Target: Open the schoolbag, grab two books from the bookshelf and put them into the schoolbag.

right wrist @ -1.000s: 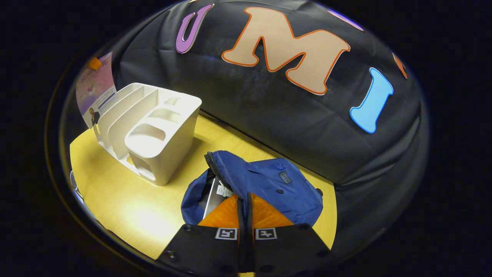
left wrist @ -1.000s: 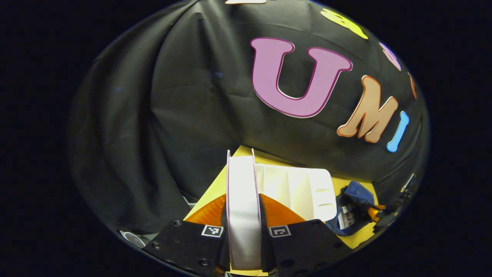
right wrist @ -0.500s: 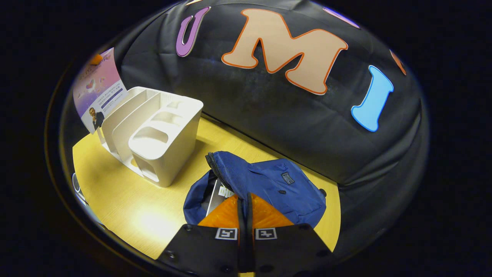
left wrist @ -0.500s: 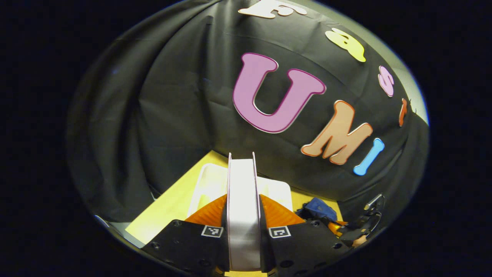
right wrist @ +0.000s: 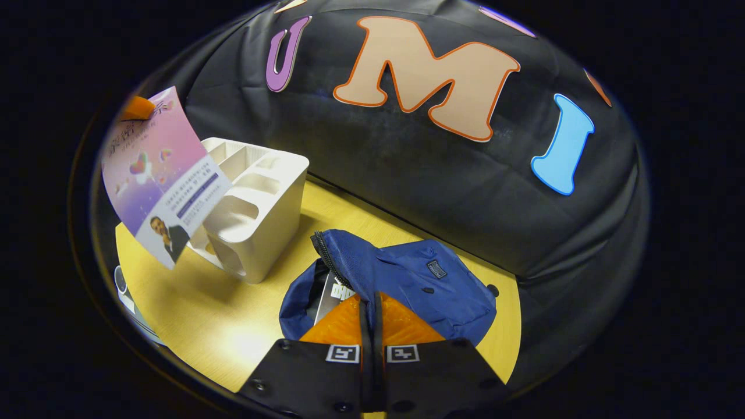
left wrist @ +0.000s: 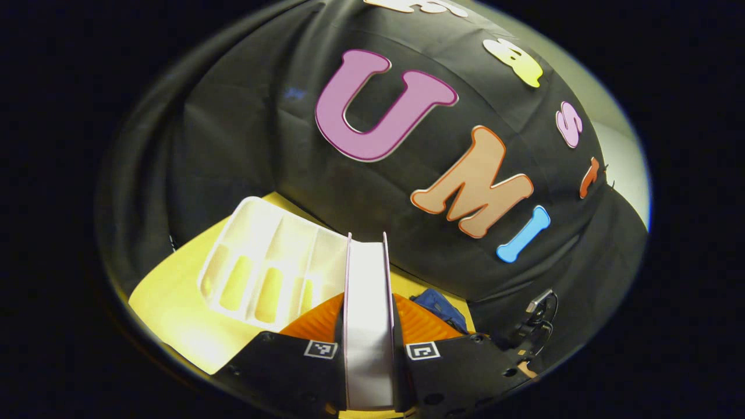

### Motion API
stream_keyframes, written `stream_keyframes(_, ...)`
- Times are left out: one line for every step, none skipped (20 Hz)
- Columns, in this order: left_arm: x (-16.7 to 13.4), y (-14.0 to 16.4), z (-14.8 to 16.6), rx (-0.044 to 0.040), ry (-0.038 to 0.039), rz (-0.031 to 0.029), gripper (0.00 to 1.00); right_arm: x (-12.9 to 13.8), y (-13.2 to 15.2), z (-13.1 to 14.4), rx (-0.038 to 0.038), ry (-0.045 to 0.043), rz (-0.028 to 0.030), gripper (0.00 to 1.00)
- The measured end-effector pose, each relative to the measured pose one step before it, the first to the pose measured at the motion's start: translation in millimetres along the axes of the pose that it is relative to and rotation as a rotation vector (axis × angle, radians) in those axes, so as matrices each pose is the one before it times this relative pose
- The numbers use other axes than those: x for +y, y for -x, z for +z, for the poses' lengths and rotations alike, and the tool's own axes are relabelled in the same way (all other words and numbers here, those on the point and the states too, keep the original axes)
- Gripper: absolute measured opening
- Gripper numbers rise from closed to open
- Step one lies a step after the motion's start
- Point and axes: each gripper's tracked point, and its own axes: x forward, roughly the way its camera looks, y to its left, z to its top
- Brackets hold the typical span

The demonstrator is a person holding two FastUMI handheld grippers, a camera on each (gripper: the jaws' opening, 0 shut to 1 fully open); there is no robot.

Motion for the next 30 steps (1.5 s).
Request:
stream_keyframes(-5.07, -4.67, -5.32, 0.00945, 0.00550, -0.00884, 0.28, -0.96, 0.93, -0.14, -0.00129, -0.00071, 0.00139, 0.02)
stream_keyframes(-5.92, -6.21, -5.39, 0.00353, 0.01003, -0.01091, 0.28, -0.68, 0.53, 1.23, -0.00101, -0.00361, 0.00217, 0.03)
stream_keyframes(-5.00, -4.57, -6.82, 0.00914, 0.01110, -0.01396, 0.28, -0.74, -0.05, -0.09, 0.00055, -0.00610, 0.00292, 0.03)
stream_keyframes(-5.70, -4.23, -6.65, 0.00694, 0.01470, -0.01246, 0.29, -0.21, 0.25, 0.48, 0.00137, -0.00802, 0.00468, 0.03)
stream_keyframes(-6.61, -6.58, -5.64, 0.00641, 0.01479, -0.01392, 0.29, -0.41, 0.54, 0.30, 0.00029, -0.00861, 0.00439, 0.03)
stream_keyframes(-5.78, -6.00, -6.35, 0.00714, 0.01235, -0.01332, 0.29, 0.12, 0.79, 0.12, 0.00078, -0.00663, 0.00438, 0.02)
stream_keyframes(-3.16, -6.70, -7.33, 0.00738, 0.01320, -0.00820, 0.29, 0.11, 0.48, 0.23, 0.00070, -0.00409, 0.00416, 0.02)
stream_keyframes(-3.52, -5.50, -6.57, 0.00947, 0.01102, -0.00791, 0.29, -0.38, 0.34, 0.63, -0.00218, -0.00212, 0.00338, 0.02)
stream_keyframes(-1.89, -4.80, -8.02, 0.00838, 0.01288, -0.00475, 0.28, -0.15, 0.45, 0.55, -0.00215, -0.00034, 0.00336, 0.02)
stream_keyframes(-2.03, -4.64, -5.91, 0.00485, 0.01542, 0.00157, 0.29, -0.81, 0.65, 1.45, -0.00047, -0.00064, 0.00219, 0.03)
stream_keyframes(-0.49, -5.98, -8.14, 0.00781, 0.00933, -0.00257, 0.29, -0.77, 0.73, -0.85, -0.00145, -0.00254, 0.00271, 0.02)
stream_keyframes(-1.75, -5.99, -6.59, 0.00177, 0.01109, -0.00246, 0.29, -0.66, 1.28, 0.22, -0.00047, -0.00464, 0.00192, 0.03)
stream_keyframes(-1.90, -4.58, -6.86, 0.00509, 0.00894, -0.00177, 0.29, 0.11, 1.03, -0.73, 0.00100, -0.00670, 0.00355, 0.03)
stream_keyframes(-2.27, -5.04, -4.30, 0.00211, 0.00607, -0.00530, 0.29, -0.30, 0.75, 0.32, -0.00008, -0.00975, 0.00425, 0.03)
stream_keyframes(-2.24, -5.20, -5.17, -0.00214, 0.01217, -0.00706, 0.29, -0.51, 1.08, 0.17, 0.00148, -0.01179, 0.00613, 0.03)
stream_keyframes(-3.15, -4.66, -4.73, 0.00079, 0.01386, -0.00891, 0.29, -0.25, 1.61, 0.59, 0.00092, -0.01317, 0.00613, 0.02)
stream_keyframes(-1.81, -4.72, -6.33, -0.00347, 0.02313, -0.00708, 0.29, -0.27, 0.88, 0.92, 0.00025, -0.01297, 0.00659, 0.02)
stream_keyframes(-3.29, -5.12, -4.89, -0.00258, 0.01995, -0.00780, 0.30, -0.11, 0.59, -0.05, 0.00397, -0.01202, 0.00967, 0.03)
stream_keyframes(0.37, -3.31, -7.35, -0.00116, 0.01579, -0.00283, 0.29, -0.17, 2.19, -0.76, 0.00134, -0.01218, 0.00774, 0.03)
stream_keyframes(-1.12, -4.10, -5.41, 0.00200, 0.00677, 0.00164, 0.29, -0.76, 1.02, 0.68, -0.00069, -0.01262, 0.00537, 0.04)
stream_keyframes(0.08, -6.15, -4.73, -0.00299, 0.00014, 0.00360, 0.29, -0.74, 0.10, 0.17, 0.00183, -0.01141, 0.00542, 0.03)
stream_keyframes(0.29, -4.34, -5.49, -0.00169, -0.00752, 0.00605, 0.29, -0.15, 1.53, 0.87, 0.00215, -0.01369, 0.00639, 0.03)
stream_keyframes(-0.35, -6.93, -4.26, -0.01060, -0.00325, 0.00336, 0.29, 0.24, -0.71, -0.87, 0.00262, -0.01175, 0.00549, 0.03)
stream_keyframes(-0.12, -4.31, -7.28, -0.00434, -0.00516, 0.00067, 0.29, 0.46, 0.52, 0.62, 0.00036, -0.00914, 0.00483, 0.03)
stream_keyframes(0.50, -4.12, -7.80, -0.00563, -0.00285, 0.00182, 0.29, 0.08, -0.06, -0.68, 0.00173, -0.00353, 0.00536, 0.03)
stream_keyframes(0.64, -4.87, -8.22, -0.00287, -0.00177, 0.00222, 0.28, 0.58, 0.27, -0.07, 0.00001, -0.00002, 0.00335, 0.03)
stream_keyframes(-0.92, -5.33, -6.89, -0.00420, 0.00808, -0.00456, 0.28, 0.65, -0.07, 0.15, -0.00063, 0.00176, 0.00419, 0.03)
stream_keyframes(-2.83, -3.06, -5.90, -0.00217, 0.01473, -0.00695, 0.29, -0.58, -0.06, 0.37, -0.00270, 0.00376, 0.00201, 0.02)
stream_keyframes(-0.97, -5.92, -7.12, -0.00132, 0.01217, -0.00459, 0.29, 0.90, 0.13, -0.03, -0.00262, 0.00447, 0.00302, 0.02)
stream_keyframes(-0.91, -3.98, -6.11, -0.00296, 0.00998, -0.00271, 0.28, 0.25, 1.57, -0.47, -0.00028, 0.00467, 0.00420, 0.03)
